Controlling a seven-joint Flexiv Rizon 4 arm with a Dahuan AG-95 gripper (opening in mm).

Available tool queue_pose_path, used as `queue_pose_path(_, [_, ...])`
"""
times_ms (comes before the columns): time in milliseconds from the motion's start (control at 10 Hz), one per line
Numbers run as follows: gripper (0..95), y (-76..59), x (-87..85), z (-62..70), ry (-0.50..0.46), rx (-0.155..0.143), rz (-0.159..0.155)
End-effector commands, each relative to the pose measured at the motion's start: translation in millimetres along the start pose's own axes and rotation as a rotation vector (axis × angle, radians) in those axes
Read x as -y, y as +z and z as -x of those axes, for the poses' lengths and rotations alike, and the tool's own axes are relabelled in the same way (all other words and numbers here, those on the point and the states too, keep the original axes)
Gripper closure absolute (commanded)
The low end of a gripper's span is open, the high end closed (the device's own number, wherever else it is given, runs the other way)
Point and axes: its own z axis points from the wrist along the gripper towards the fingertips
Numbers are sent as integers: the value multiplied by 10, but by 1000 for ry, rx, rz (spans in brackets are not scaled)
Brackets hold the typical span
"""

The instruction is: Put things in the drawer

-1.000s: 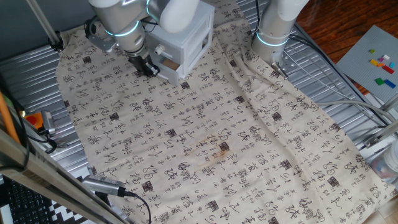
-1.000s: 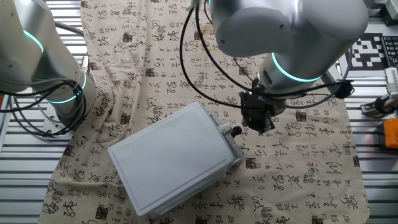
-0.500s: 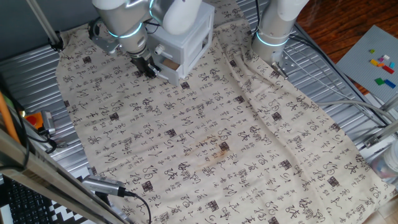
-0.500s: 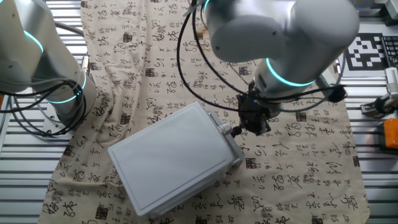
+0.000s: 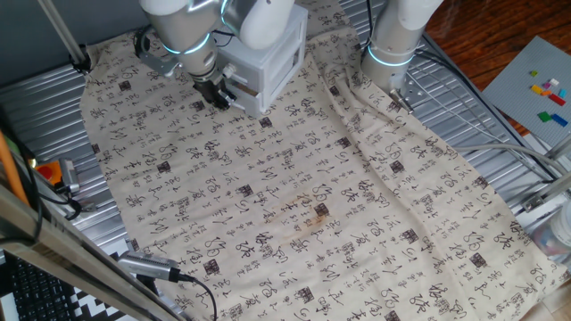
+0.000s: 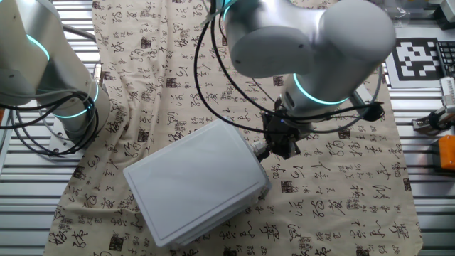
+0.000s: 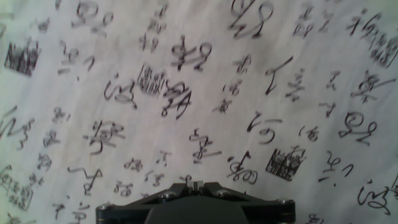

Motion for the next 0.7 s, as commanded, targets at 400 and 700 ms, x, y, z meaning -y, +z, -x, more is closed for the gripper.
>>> queue_pose_path(400, [950, -25, 98, -129, -37, -39, -4])
queue_pose_path(700, [950, -26, 90, -156, -30, -52, 4])
